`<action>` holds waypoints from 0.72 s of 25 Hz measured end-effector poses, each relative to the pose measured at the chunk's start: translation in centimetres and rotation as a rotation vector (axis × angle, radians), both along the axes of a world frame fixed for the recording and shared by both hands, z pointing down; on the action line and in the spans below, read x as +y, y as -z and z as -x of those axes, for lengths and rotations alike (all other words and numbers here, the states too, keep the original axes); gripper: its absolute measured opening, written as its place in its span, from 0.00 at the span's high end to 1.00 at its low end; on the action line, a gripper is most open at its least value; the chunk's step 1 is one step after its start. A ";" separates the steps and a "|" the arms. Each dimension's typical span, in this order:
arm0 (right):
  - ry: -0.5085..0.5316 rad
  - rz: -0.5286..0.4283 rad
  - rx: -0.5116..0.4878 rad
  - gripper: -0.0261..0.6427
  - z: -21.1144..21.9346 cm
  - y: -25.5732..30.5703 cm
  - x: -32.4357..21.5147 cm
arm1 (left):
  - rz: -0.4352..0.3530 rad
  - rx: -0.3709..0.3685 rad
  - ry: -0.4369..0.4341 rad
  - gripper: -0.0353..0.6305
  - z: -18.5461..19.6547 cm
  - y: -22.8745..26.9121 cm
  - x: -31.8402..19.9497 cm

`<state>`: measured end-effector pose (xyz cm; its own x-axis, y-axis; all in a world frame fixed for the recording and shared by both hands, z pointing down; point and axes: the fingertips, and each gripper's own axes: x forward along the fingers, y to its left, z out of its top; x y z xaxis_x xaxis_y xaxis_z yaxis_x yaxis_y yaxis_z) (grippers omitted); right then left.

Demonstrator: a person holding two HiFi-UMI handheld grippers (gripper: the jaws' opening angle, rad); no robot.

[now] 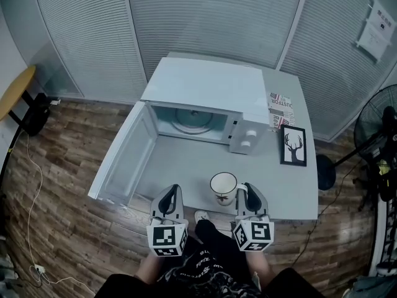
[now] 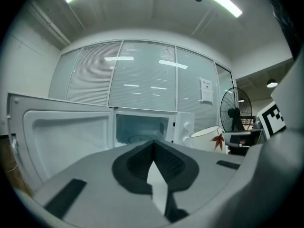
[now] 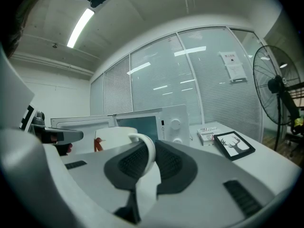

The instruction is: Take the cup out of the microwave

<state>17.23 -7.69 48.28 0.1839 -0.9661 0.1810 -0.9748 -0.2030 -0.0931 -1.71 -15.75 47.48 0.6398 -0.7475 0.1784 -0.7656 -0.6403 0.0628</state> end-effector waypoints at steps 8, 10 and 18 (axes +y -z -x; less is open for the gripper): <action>0.009 0.016 0.011 0.90 0.5 -0.1 -0.4 | -0.018 -0.028 -0.011 0.94 0.0 -0.1 -0.1; 0.010 0.017 0.014 0.90 0.5 0.0 -0.4 | -0.007 -0.017 -0.009 0.94 0.0 -0.2 -0.1; 0.005 0.019 0.010 0.90 0.5 -0.2 -0.7 | 0.004 -0.015 -0.010 0.94 0.0 -0.5 -0.5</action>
